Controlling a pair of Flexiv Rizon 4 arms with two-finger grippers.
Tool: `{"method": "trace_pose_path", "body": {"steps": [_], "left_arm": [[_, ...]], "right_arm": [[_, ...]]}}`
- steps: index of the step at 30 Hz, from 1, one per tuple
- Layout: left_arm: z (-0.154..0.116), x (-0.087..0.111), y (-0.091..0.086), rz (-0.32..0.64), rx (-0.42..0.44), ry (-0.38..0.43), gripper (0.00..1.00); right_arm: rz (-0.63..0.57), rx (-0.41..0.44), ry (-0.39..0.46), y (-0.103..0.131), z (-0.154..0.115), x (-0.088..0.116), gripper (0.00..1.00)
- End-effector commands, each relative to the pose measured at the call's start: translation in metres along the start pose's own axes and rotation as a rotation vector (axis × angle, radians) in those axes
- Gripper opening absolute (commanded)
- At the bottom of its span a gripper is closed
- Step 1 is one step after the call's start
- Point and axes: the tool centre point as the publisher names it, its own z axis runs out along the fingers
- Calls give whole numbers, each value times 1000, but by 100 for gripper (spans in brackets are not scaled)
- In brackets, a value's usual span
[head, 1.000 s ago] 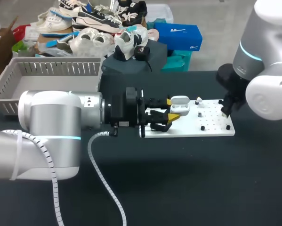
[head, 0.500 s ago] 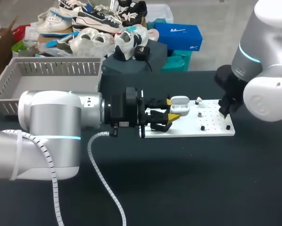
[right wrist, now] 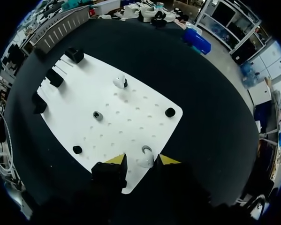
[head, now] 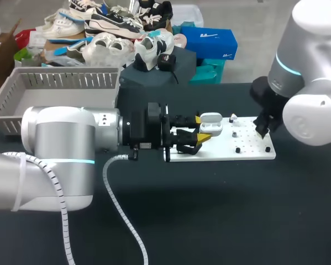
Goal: Pick up each earbud case from the left stands, insert the matching earbuds, close the lid, and place the case in the box.
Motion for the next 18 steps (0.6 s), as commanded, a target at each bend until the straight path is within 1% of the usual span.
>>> {"method": "trace_pose_path", "body": {"steps": [1,10,18], "left_arm": [[0,1,-1,2,-5,-2,0],[0,1,-1,2,-5,-2,0],[0,1,-1,2,-5,-2,0]], "right_arm": [[7,5,-3,0,-1,4,39],[15,0,2,-3,-1,6,36],[9,-5,-1,-4,2,2,33]]}}
